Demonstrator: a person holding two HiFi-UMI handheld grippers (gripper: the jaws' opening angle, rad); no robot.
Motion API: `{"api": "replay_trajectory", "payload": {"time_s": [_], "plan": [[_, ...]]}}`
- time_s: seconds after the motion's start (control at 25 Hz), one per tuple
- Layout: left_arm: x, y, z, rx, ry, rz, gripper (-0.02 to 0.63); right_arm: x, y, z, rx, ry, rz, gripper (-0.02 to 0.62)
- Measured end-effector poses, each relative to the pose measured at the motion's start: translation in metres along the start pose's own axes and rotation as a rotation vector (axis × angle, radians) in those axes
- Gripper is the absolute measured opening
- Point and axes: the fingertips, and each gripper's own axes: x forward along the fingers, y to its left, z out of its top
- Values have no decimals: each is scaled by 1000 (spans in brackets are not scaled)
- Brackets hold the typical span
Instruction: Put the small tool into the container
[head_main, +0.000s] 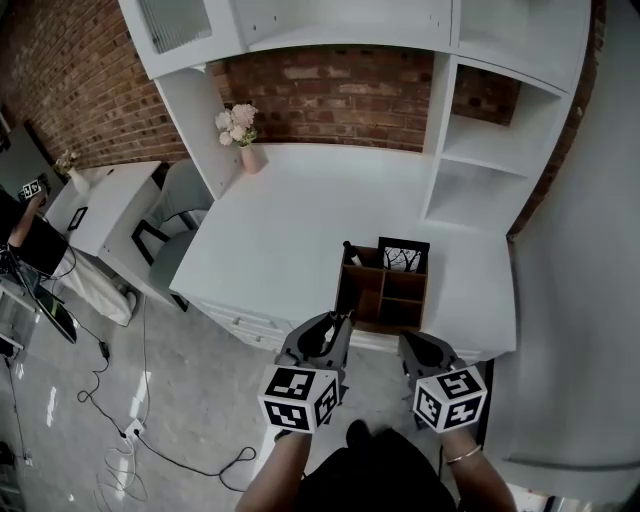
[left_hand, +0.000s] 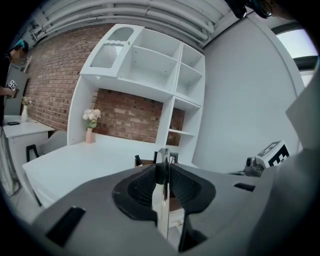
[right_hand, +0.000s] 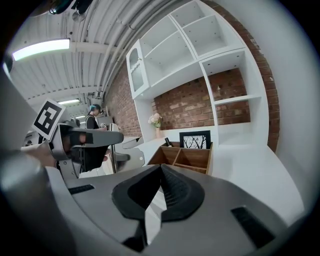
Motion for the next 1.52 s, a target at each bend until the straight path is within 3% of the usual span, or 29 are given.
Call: {"api": "replay_trajectory", "payload": {"time_s": [0.88,1.52], "plan": [[49,9,64,11,-92,0,86,23,-25,26,-3,-19,11,5],[91,11,68,7,-89,-16,86,35,-50,37,1,-26,-4,5]]}}
